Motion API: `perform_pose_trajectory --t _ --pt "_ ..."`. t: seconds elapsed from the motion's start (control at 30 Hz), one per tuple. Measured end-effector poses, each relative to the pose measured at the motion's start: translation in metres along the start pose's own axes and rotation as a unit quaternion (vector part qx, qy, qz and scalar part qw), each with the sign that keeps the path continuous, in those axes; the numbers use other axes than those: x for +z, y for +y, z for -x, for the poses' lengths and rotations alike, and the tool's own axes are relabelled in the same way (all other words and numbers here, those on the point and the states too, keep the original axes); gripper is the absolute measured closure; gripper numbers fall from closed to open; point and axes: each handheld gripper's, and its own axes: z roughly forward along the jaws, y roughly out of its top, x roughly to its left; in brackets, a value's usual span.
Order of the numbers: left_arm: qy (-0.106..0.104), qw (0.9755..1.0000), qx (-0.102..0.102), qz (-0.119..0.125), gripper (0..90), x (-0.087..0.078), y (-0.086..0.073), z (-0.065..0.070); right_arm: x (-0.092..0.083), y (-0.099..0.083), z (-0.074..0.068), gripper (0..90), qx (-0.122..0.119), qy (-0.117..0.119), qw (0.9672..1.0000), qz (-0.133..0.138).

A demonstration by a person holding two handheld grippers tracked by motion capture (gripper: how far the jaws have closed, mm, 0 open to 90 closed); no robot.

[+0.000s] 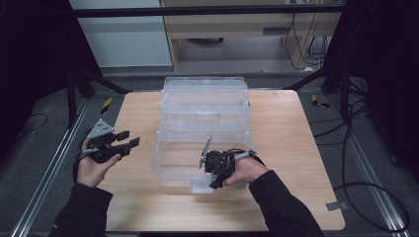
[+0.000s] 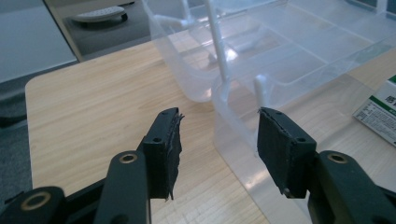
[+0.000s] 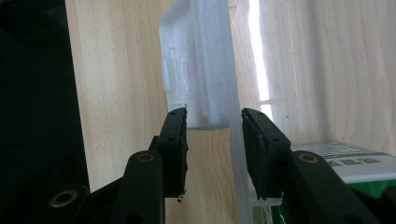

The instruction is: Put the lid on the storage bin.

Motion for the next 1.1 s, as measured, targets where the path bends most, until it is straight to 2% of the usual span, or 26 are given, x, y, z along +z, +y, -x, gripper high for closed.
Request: perform_pose_trajectory --t 0.17,0.2,0.23,0.3,0.4,0.43,0.57,0.63,0.67,0.7,0.8,0.87,0.93,0.97,1.0,1.03,1.1 --pt "-0.007 0.9999 0.012 0.006 48.8 0.000 0.011 0.000 0.000 0.000 0.000 62.2 -0.003 -0.001 1.0000 0.001" --pt "-0.012 0.9997 0.019 0.004 48.8 0.000 0.014 0.000 0.000 0.000 0.000 62.2 -0.003 -0.001 1.0000 0.000" --pt "-0.012 0.9993 0.035 0.000 49.1 0.001 0.021 0.000 0.000 0.000 0.000 62.2 -0.003 -0.001 1.0000 0.001" --pt "-0.016 0.9987 0.049 -0.004 49.0 0.002 0.027 0.000 0.000 0.000 0.000 62.2 -0.001 0.000 1.0000 0.000" --pt "-0.020 0.9980 0.058 -0.010 49.0 0.004 0.032 0.000 0.000 0.000 0.000 62.2 -0.001 0.000 1.0000 0.001" --pt "-0.023 0.9972 0.070 -0.013 49.0 0.006 0.037 0.001 0.000 0.000 0.000 62.2 -0.002 0.000 1.0000 0.001" --pt "-0.040 0.9951 0.089 -0.020 49.0 0.011 0.049 0.003 0.000 0.000 0.000 62.2 -0.004 0.002 1.0000 0.000" --pt "-0.041 0.9935 0.103 -0.026 49.0 0.014 0.055 0.006 0.000 0.000 0.000 62.2 -0.003 0.002 1.0000 -0.001" --pt "-0.041 0.9935 0.103 -0.026 48.9 0.014 0.055 0.006 0.000 0.000 0.000 62.2 -0.003 0.002 1.0000 -0.001" --pt "-0.047 0.9919 0.113 -0.032 48.8 0.016 0.061 0.007 0.000 0.000 0.000 62.2 -0.005 0.001 1.0000 0.000" --pt "-0.055 0.9894 0.129 -0.038 48.4 0.019 0.069 0.009 0.000 0.000 0.001 62.2 -0.005 0.001 1.0000 0.001" --pt "-0.057 0.9885 0.135 -0.038 48.3 0.020 0.071 0.009 0.000 0.000 0.000 62.2 -0.004 0.002 1.0000 -0.001" --pt "-0.068 0.9875 0.137 -0.035 48.0 0.022 0.076 0.010 0.000 0.000 0.000 62.2 -0.006 0.002 1.0000 0.000" --pt "-0.078 0.9850 0.148 -0.042 48.0 0.024 0.080 0.011 0.000 0.000 0.001 62.2 -0.007 0.002 1.0000 0.000" --pt "-0.078 0.9850 0.148 -0.042 47.8 0.024 0.080 0.011 0.000 0.000 0.001 62.2 -0.007 0.002 1.0000 0.000" --pt "-0.088 0.9814 0.163 -0.049 47.5 0.026 0.085 0.012 0.000 0.000 0.001 62.3 -0.007 0.003 1.0000 0.000" --pt "-0.097 0.9775 0.179 -0.055 46.9 0.029 0.090 0.014 0.000 0.000 0.001 62.2 -0.006 0.004 1.0000 0.001"
